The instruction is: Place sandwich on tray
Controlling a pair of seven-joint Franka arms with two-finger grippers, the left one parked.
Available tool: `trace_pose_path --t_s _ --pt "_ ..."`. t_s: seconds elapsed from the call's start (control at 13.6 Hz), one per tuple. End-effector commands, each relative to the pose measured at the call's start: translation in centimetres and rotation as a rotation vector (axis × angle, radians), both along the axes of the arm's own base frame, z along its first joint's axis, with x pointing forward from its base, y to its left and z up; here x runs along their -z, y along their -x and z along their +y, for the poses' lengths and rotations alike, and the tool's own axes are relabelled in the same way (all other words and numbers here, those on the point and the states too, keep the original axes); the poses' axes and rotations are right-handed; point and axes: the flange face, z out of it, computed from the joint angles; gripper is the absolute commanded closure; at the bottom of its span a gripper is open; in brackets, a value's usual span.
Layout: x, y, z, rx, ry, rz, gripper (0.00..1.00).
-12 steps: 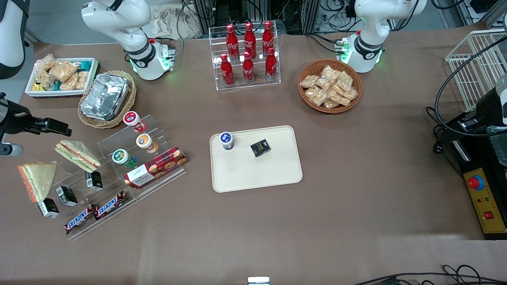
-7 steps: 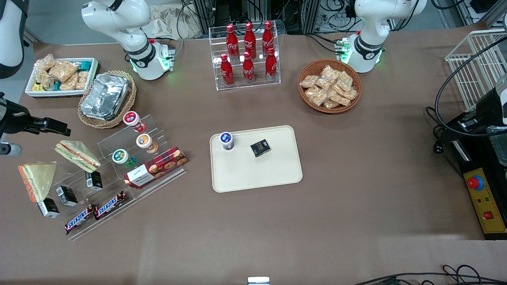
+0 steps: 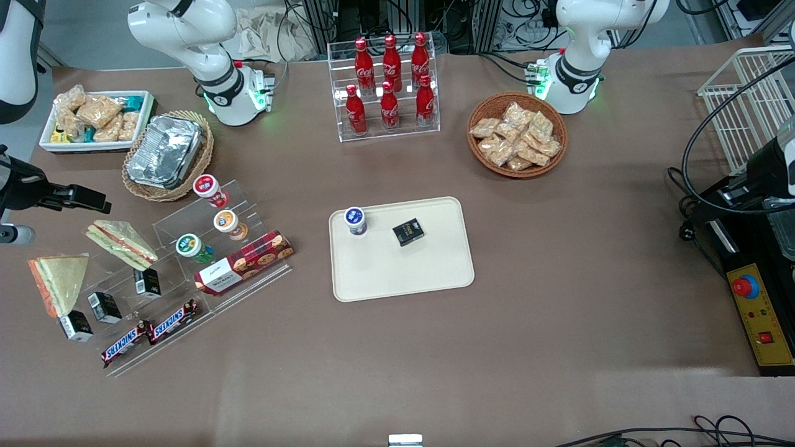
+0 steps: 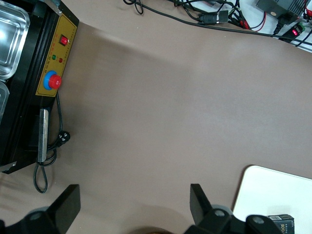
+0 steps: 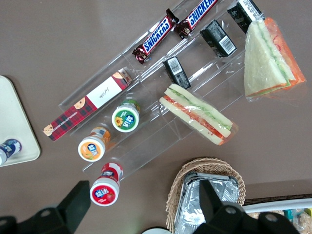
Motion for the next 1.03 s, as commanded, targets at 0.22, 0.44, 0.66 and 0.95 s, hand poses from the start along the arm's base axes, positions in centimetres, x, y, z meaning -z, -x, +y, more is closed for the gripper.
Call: trace_pose_path --t_s 0.22,0.44,0.66,0.95 --pt "-0.2 0.06 -0.04 -0.015 0.011 -0.005 0.01" --pt "-0.54 0.25 -0.39 -0.009 0.011 -0.011 0.01" --pt "-0.7 0.33 -0.87 0.0 0.008 -0.015 0.01" --pt "-0.59 0.15 -0.74 -0.004 0.012 -0.019 0.01"
